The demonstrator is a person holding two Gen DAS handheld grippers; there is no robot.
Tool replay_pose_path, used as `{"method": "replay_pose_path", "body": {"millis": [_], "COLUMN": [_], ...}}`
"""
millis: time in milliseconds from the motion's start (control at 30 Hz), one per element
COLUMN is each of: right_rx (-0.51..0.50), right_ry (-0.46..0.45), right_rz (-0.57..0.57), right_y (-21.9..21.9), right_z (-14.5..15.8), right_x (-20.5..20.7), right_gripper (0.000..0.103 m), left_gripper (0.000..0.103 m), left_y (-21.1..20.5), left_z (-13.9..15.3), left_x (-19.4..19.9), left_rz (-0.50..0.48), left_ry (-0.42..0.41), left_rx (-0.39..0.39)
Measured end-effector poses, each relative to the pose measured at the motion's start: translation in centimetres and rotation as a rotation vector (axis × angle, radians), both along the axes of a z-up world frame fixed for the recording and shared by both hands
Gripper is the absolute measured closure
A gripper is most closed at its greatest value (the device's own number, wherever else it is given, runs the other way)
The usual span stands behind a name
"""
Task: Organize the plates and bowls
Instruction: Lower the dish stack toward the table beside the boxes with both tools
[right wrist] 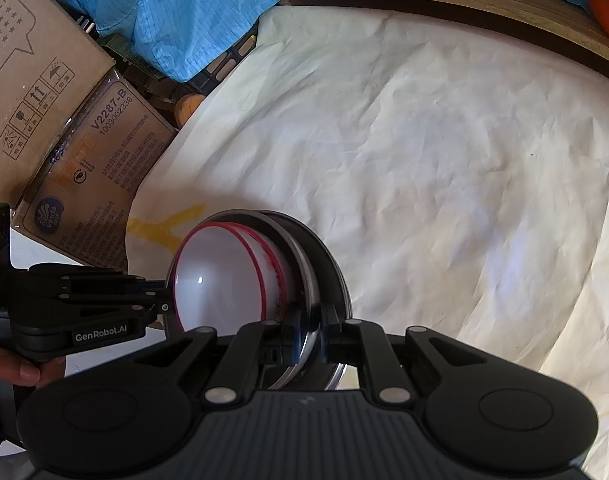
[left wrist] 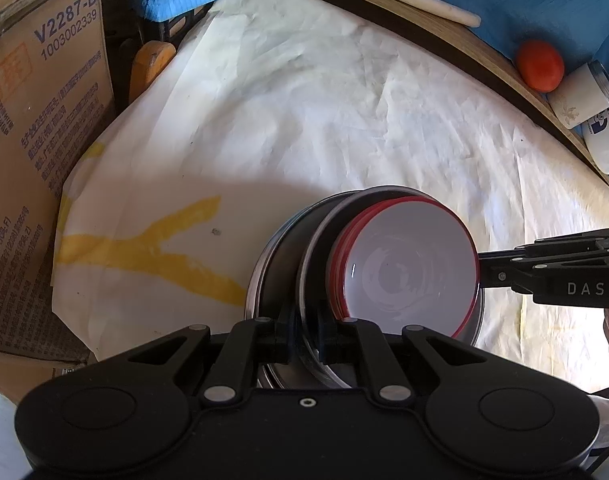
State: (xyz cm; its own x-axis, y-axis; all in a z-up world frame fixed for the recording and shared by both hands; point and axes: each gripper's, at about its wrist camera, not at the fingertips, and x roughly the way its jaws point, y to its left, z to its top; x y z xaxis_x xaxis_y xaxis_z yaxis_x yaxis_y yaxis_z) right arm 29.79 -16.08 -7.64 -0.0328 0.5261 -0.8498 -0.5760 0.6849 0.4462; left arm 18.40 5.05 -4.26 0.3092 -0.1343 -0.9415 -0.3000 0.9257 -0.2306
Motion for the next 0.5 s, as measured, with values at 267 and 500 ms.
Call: {"method": "replay_pose_path", "body": {"millis": [267, 500], "right_rx": [-0.006, -0.008], "right_ry": [-0.016, -0.021], "right_rz": [0.013, 0.02], "right_y": [0.1, 0.08], "right_z": [0.13, 0.12], "right_x": [-0.18, -0.37], "right_gripper": [0.09, 0.09], "left_gripper": [0.094, 0.094], "left_y": [-0.02, -0.05], "left_z": [0.16, 0.39], "left_x": [-0.19, -0.32], "left_rz": [0.003, 0.012], "left_ry": [-0.007, -0.013], "left_rx": [0.016, 0.015]}}
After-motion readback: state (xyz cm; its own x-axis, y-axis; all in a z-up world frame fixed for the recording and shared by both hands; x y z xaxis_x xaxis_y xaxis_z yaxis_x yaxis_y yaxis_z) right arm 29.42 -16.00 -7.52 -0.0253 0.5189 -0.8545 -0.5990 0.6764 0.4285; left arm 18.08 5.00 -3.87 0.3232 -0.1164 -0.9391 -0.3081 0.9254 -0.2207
